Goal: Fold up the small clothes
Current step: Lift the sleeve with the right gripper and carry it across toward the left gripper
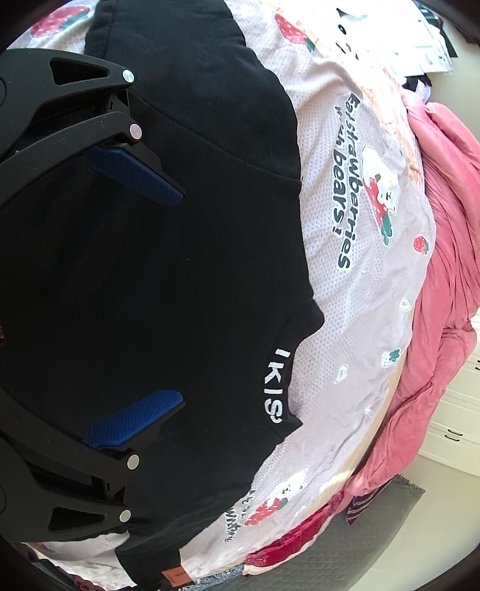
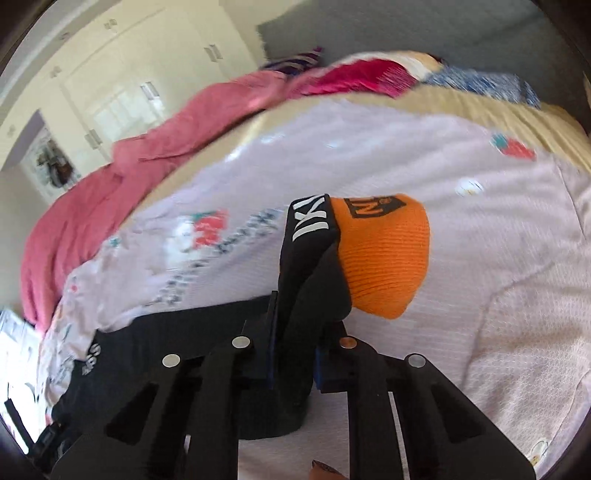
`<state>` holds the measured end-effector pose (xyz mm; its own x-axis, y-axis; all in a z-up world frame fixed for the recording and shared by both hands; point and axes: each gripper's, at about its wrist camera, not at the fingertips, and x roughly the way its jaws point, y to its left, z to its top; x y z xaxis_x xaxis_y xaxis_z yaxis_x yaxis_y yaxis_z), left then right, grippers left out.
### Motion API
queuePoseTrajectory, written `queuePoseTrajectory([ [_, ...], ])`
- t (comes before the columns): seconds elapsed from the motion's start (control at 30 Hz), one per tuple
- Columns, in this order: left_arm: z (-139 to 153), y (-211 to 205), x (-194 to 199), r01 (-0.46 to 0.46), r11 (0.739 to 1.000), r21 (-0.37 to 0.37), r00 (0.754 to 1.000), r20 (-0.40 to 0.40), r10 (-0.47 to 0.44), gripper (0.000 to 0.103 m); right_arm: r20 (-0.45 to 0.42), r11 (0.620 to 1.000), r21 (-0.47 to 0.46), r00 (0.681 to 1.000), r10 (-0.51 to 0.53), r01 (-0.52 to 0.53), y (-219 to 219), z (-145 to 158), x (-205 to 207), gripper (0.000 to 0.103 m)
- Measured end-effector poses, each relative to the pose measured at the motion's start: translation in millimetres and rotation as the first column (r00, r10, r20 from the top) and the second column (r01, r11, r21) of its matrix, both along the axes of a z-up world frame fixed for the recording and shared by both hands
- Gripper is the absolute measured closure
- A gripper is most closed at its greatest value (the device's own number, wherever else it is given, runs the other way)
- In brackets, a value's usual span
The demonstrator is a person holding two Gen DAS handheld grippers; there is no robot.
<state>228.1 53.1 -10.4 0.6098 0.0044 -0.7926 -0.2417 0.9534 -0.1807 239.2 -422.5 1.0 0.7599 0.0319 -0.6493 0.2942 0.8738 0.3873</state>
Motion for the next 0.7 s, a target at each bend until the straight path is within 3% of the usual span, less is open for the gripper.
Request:
queuePoseTrajectory([
  [0.23,7.2,14.8,-7.6,-0.022,0.999,-0.029,0.999,0.024,0.022,0.008,0.077,0.991,-0.025,0.988,0.131,-0.129,51.6,39.2,4.1,0.091],
  [0.37,8.9,26.8,-12.3,-0.028,0.996,-0.085,0.999,0.035,0.031,0.008,0.113,0.978,-0.048,0.972,0.206,-0.201,83.8,57.4,3.9,0.091],
  [0.7,15.6,47.9,-21.0,-0.028,0.975,-0.223,0.996,0.081,0.047,0.008,0.120,0.934,-0.064,0.926,0.357,-0.352,156.6,67.6,5.1,0.091],
])
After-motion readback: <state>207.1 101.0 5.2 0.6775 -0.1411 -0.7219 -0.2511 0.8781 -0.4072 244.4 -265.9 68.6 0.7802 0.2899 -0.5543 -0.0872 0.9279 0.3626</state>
